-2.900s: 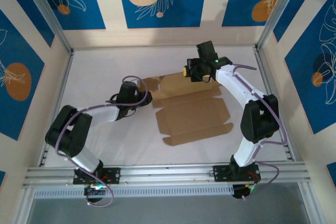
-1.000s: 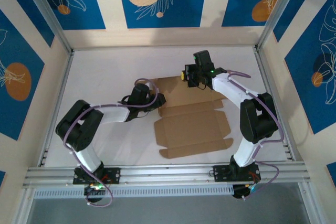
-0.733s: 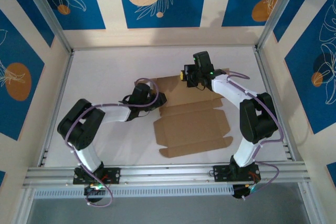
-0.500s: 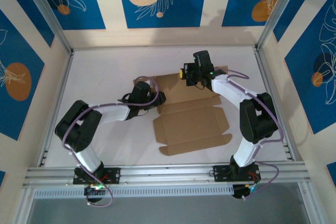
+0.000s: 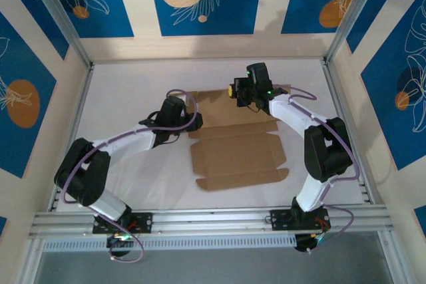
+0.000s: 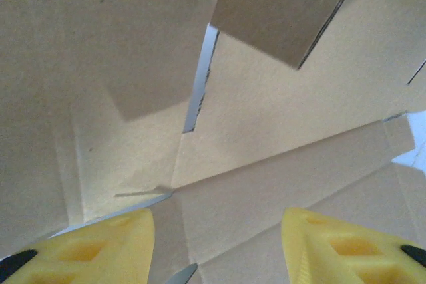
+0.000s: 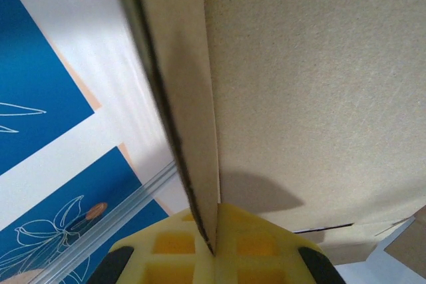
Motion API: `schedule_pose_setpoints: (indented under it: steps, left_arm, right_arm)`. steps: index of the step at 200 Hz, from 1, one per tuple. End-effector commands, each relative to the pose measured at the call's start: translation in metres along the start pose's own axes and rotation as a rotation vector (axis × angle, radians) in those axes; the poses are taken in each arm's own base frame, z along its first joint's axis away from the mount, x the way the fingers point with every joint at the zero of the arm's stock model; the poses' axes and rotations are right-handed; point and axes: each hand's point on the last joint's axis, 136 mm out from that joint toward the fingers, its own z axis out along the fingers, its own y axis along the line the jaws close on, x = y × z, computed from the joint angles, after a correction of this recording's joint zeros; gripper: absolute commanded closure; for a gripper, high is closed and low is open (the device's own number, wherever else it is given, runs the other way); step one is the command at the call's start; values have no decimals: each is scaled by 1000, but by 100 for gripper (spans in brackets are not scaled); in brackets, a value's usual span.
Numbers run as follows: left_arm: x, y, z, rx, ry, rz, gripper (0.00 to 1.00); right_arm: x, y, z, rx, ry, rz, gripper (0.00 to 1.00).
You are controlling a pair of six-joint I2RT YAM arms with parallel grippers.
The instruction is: Fold the paper box
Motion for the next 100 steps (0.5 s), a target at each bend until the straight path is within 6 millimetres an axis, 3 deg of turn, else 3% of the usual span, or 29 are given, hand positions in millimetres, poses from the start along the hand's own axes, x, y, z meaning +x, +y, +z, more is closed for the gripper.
schedule_pose_setpoints:
  steps: [1, 55, 100]
  left_arm:
    - [11, 22, -8, -76, 39, 28, 47]
    - [44, 36, 8, -82, 132, -43, 48]
    - [57, 28, 28, -15, 186, -116, 48]
  right_arm:
    - [5, 8, -9, -31, 16, -20, 100]
    - [10, 4, -5, -25, 22, -30, 100]
    - [13, 4, -4, -25, 26, -40, 100]
